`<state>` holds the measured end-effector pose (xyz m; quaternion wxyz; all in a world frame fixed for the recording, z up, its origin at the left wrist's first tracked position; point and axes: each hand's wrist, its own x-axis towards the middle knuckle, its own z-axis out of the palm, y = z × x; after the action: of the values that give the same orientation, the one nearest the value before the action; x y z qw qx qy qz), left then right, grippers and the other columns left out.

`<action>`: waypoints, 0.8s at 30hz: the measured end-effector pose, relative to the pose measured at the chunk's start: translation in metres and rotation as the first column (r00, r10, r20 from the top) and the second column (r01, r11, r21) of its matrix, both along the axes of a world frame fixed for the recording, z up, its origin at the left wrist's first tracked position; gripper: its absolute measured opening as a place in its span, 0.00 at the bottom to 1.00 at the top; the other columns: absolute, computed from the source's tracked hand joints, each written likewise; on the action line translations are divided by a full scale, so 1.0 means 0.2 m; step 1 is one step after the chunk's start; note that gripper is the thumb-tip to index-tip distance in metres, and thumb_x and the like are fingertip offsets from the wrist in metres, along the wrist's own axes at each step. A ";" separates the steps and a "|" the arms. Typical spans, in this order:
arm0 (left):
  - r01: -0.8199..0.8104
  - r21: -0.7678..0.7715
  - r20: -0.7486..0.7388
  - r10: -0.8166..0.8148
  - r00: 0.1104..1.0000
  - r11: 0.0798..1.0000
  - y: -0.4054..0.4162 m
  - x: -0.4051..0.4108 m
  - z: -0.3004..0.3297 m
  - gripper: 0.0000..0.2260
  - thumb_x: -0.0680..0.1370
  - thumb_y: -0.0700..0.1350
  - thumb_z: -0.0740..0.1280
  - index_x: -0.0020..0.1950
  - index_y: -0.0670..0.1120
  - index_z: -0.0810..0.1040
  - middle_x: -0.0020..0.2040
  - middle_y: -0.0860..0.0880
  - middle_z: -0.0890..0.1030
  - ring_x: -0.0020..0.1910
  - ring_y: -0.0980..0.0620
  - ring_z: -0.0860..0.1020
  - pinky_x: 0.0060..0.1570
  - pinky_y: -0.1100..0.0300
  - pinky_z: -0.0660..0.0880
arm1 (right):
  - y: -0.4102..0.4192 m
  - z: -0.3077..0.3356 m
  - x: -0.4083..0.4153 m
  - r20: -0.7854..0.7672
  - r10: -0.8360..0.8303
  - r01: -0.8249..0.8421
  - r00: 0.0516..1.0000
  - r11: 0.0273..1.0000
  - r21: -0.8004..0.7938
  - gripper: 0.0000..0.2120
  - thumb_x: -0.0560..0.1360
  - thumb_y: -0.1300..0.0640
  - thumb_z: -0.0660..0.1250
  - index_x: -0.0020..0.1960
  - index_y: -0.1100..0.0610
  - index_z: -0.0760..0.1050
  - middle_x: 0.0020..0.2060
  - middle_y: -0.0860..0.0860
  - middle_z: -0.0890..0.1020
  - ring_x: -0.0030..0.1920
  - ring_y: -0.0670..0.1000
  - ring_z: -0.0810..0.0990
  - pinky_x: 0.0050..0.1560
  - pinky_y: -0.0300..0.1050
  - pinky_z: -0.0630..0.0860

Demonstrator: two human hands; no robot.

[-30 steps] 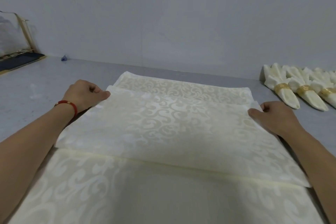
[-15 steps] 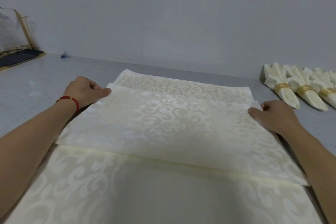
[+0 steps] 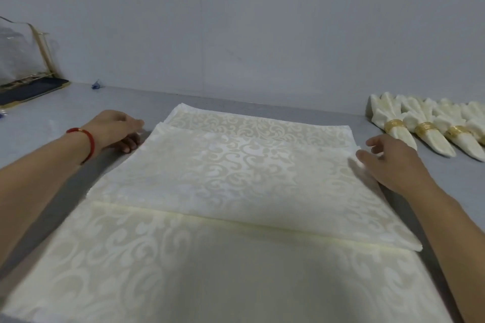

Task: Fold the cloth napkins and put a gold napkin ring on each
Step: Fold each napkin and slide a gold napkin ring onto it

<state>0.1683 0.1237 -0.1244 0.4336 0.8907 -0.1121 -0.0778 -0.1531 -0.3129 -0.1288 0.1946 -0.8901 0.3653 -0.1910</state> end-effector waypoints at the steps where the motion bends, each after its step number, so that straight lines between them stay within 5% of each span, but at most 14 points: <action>1: -0.014 0.124 0.152 -0.005 0.988 0.992 0.01 -0.04 0.01 0.12 0.80 0.51 0.70 0.54 0.42 0.81 0.47 0.44 0.85 0.44 0.45 0.80 0.49 0.51 0.76 | 0.04 0.02 -0.01 -0.025 0.037 -0.037 0.999 0.999 -0.032 0.20 0.79 0.45 0.68 0.67 0.53 0.75 0.62 0.52 0.80 0.56 0.54 0.79 0.56 0.51 0.75; 4: 0.104 0.314 0.556 -0.271 0.786 0.944 -0.05 -0.35 0.01 0.14 0.81 0.56 0.63 0.57 0.47 0.80 0.58 0.46 0.80 0.59 0.43 0.77 0.59 0.50 0.71 | 0.31 0.11 0.03 -0.093 0.219 -0.226 0.971 0.972 -0.070 0.20 0.80 0.43 0.66 0.67 0.52 0.75 0.64 0.51 0.79 0.61 0.53 0.78 0.59 0.50 0.74; 6: 0.278 0.346 0.569 -0.436 0.698 0.896 -0.15 -0.59 0.00 0.23 0.80 0.62 0.54 0.61 0.50 0.79 0.66 0.48 0.78 0.66 0.45 0.74 0.65 0.48 0.70 | 0.57 0.12 0.06 -0.132 0.338 -0.350 0.932 0.934 -0.075 0.23 0.82 0.40 0.62 0.71 0.52 0.72 0.69 0.50 0.75 0.67 0.53 0.75 0.66 0.52 0.72; 8: 0.287 0.461 0.537 -0.521 0.663 0.840 -0.26 -0.74 -0.05 0.29 0.79 0.66 0.46 0.69 0.55 0.75 0.76 0.49 0.71 0.74 0.46 0.67 0.72 0.45 0.64 | 0.81 0.07 0.09 -0.157 0.427 -0.442 0.891 0.893 -0.080 0.26 0.83 0.38 0.58 0.75 0.52 0.68 0.74 0.50 0.70 0.73 0.53 0.69 0.72 0.54 0.67; 11: 0.288 0.646 0.316 -0.591 0.742 0.707 -0.36 -0.84 -0.19 0.28 0.80 0.69 0.41 0.80 0.66 0.53 0.83 0.56 0.49 0.82 0.49 0.47 0.78 0.39 0.45 | 0.97 -0.11 0.07 -0.337 0.462 -0.509 0.820 0.859 -0.062 0.31 0.84 0.36 0.47 0.83 0.50 0.55 0.83 0.52 0.55 0.82 0.54 0.51 0.80 0.58 0.52; 14: 0.322 0.663 0.199 -0.574 0.794 0.675 -0.37 -0.84 -0.26 0.27 0.80 0.70 0.42 0.79 0.69 0.44 0.82 0.59 0.42 0.82 0.51 0.40 0.77 0.39 0.38 | 0.87 -0.17 -0.05 -0.438 0.355 -0.390 0.826 0.921 0.010 0.34 0.83 0.32 0.40 0.84 0.46 0.40 0.83 0.49 0.38 0.82 0.52 0.35 0.81 0.57 0.35; 18: 0.327 0.675 0.169 -0.570 0.804 0.661 -0.37 -0.83 -0.24 0.28 0.79 0.71 0.42 0.79 0.70 0.43 0.82 0.58 0.41 0.82 0.50 0.39 0.77 0.40 0.37 | 0.61 -0.17 -0.25 -0.468 0.155 -0.173 0.870 0.985 0.006 0.36 0.82 0.32 0.39 0.84 0.48 0.38 0.83 0.52 0.37 0.82 0.53 0.35 0.81 0.57 0.37; 24: 0.184 0.708 0.150 -0.400 0.904 0.681 -0.15 -0.61 -0.24 0.29 0.79 0.70 0.40 0.80 0.66 0.41 0.83 0.53 0.41 0.82 0.46 0.40 0.78 0.40 0.40 | 0.53 -0.18 -0.31 -0.492 0.148 -0.170 0.858 0.985 0.000 0.35 0.83 0.33 0.39 0.84 0.48 0.36 0.83 0.51 0.36 0.82 0.52 0.34 0.80 0.58 0.36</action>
<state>0.0455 0.0936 -0.1721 0.0380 0.9577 -0.2808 -0.0496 -0.2150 -0.2061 -0.1643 0.0916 -0.9404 0.3238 0.0496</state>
